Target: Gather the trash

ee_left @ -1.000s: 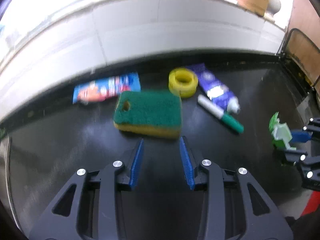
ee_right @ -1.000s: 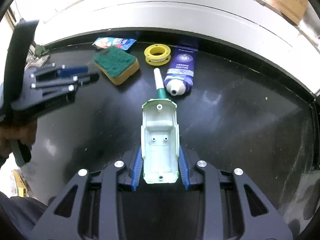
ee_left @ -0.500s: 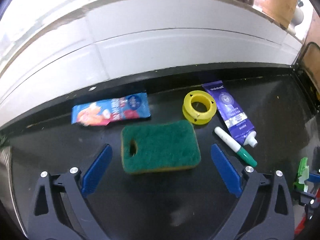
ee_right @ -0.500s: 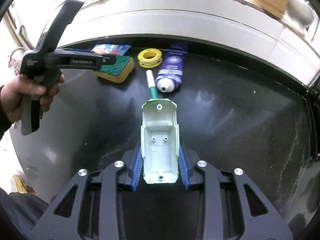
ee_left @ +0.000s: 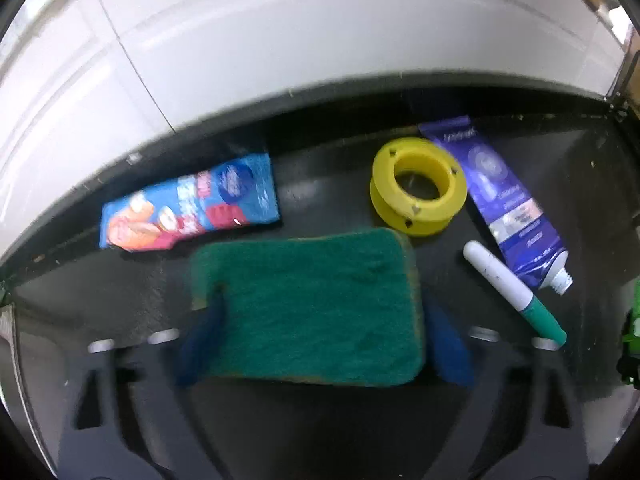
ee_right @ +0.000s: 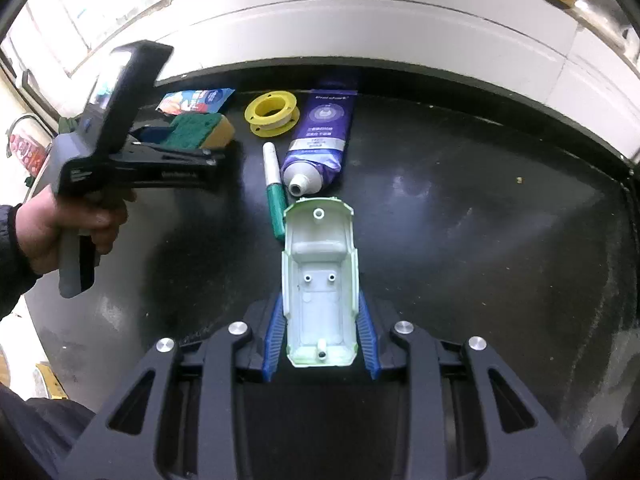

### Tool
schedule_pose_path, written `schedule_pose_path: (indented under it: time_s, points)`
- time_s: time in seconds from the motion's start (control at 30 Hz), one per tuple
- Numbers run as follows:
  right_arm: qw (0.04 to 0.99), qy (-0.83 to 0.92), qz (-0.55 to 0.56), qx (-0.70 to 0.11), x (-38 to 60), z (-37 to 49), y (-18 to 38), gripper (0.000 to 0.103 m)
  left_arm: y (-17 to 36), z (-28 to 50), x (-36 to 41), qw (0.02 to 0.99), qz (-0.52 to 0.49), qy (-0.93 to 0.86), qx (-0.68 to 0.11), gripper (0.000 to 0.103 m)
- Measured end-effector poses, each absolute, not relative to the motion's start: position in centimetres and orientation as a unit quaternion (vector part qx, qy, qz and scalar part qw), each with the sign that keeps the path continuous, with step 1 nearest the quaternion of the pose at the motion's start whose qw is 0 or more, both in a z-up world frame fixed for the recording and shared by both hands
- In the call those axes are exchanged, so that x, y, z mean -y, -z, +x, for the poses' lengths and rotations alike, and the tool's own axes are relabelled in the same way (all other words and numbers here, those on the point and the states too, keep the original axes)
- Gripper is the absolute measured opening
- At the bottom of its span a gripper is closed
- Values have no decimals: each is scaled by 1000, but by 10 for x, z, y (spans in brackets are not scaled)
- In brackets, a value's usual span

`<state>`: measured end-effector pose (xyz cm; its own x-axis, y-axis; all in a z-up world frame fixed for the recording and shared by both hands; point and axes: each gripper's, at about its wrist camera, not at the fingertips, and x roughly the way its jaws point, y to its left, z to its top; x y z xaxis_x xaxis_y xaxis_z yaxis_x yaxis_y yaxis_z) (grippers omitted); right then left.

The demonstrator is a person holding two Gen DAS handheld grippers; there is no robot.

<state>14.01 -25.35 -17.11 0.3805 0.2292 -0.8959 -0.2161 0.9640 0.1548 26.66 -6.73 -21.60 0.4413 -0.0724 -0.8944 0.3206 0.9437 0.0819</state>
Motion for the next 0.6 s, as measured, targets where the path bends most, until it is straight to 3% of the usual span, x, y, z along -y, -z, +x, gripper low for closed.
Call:
schedule_pose_path:
  time_s: [0.17,0.6]
  points:
    - [832,-144,-2,-536,245,142,167,33,203,255,57,843,89,125,-516,71]
    - [850,-156,-24,-502,223,102,135,33,154,138,47,863,85,121,-483,71]
